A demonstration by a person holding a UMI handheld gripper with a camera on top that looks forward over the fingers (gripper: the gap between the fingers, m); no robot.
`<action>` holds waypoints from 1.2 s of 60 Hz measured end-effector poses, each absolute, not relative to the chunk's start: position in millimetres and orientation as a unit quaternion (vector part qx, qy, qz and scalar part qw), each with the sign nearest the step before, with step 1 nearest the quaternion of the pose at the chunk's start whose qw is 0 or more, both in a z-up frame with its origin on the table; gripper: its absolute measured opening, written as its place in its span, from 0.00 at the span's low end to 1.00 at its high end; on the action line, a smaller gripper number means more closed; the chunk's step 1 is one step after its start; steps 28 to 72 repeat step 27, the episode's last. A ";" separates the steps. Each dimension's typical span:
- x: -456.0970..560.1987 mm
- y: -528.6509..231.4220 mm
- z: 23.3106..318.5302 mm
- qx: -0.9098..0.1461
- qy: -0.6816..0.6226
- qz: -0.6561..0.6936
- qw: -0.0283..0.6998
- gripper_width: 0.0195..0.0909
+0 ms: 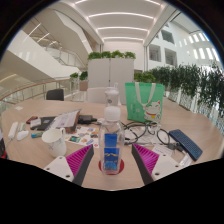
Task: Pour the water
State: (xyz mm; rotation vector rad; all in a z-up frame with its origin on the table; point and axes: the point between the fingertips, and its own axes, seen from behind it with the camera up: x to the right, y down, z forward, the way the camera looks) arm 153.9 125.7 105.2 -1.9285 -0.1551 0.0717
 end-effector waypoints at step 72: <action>96.3 -119.8 209.3 -0.832 -0.029 0.003 0.553 0.91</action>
